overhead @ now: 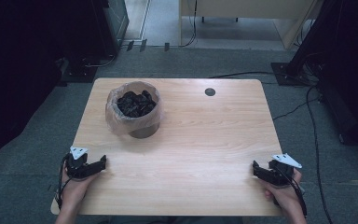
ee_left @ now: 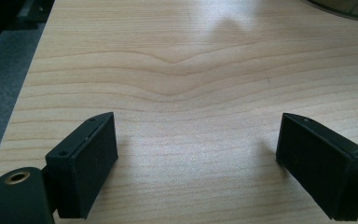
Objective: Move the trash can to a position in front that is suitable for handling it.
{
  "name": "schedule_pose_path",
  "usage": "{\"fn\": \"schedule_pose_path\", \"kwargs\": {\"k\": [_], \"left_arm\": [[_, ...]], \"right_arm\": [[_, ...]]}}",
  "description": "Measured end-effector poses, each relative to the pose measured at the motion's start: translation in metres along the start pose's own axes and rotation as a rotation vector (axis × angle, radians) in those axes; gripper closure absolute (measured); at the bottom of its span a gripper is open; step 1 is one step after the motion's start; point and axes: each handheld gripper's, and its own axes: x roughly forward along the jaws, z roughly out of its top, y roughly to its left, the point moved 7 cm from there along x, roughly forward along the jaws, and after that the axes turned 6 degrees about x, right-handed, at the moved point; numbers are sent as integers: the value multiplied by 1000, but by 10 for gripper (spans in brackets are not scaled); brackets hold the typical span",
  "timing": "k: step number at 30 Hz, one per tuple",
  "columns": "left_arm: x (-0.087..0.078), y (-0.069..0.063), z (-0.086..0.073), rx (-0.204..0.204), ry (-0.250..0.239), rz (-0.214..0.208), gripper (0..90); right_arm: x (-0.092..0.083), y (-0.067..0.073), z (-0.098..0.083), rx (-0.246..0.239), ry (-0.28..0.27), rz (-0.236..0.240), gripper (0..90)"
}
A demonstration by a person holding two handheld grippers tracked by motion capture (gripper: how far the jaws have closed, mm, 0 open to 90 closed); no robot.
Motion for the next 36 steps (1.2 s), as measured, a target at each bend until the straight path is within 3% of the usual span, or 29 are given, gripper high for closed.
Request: {"fn": "schedule_pose_path", "kwargs": {"k": [4,5,7,9,11,13,16,17,21,24,29,32,33,36], "left_arm": [[2,3,4,-15,13,3,164],[4,7,12,-53,4,3,167],[4,8,16,-69,-13,10,263],[7,8,28,-95,-31,5,302],[13,6,38,-100,-36,5,349],[18,5,51,-129,-72,-3,403],[26,6,73,-212,-140,-35,587],[29,6,80,-218,-150,-28,643],[40,5,102,-226,-172,-17,740],[50,1,116,-227,-159,-35,819],[63,-11,128,-197,-151,-42,880],[68,-18,131,-199,-150,-59,900],[69,-19,131,-195,-149,-64,900],[71,-25,132,-181,-144,-74,900]], "right_arm": [[0,0,0,4,0,-3,131],[0,0,1,5,-6,-9,155],[0,-1,1,10,-8,-14,171],[-1,0,1,4,-19,-12,223],[-1,1,3,-9,-35,-41,276],[-3,2,6,-36,-60,-51,326],[-6,10,13,-83,-125,-44,334],[-6,14,14,-83,-125,-31,340],[-6,18,15,-106,-118,-10,411],[-6,19,16,-163,-140,-49,454],[-8,27,23,-129,-167,-2,551],[-9,39,28,-227,-218,-18,551],[-9,47,30,-260,-226,5,550],[-8,58,35,-254,-243,28,560]]}}
